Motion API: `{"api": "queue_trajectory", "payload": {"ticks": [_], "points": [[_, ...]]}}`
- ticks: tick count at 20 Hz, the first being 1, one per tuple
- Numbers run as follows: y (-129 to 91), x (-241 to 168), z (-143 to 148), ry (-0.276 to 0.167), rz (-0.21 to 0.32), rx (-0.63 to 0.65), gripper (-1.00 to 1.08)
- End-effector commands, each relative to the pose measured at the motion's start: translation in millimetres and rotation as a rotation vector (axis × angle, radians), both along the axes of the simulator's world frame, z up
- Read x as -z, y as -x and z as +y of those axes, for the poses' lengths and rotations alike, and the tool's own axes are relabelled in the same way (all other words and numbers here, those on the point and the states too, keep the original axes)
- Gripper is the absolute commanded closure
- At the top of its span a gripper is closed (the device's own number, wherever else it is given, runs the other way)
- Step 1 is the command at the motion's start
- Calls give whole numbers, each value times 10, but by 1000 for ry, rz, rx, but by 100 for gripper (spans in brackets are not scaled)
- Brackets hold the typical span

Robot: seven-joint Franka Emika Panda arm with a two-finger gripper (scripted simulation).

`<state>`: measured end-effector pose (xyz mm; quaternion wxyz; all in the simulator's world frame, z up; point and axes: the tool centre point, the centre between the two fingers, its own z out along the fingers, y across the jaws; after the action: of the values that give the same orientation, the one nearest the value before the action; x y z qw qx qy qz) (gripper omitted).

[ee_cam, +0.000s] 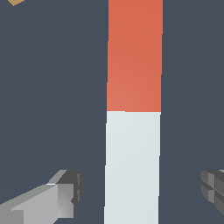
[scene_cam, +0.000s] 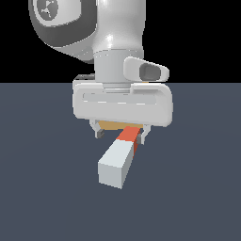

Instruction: Insert the peg into the horizontal hole in a box.

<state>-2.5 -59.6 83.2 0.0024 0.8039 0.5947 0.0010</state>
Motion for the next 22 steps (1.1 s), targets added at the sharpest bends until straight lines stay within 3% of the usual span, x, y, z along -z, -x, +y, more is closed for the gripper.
{"api": "queue_trajectory", "payload": {"ticks": [1, 9, 22], "points": [[20, 74, -29, -1, 4, 19, -92], [27, 137, -29, -2, 6, 19, -92], [25, 587, -26, -2, 5, 21, -92]]}}
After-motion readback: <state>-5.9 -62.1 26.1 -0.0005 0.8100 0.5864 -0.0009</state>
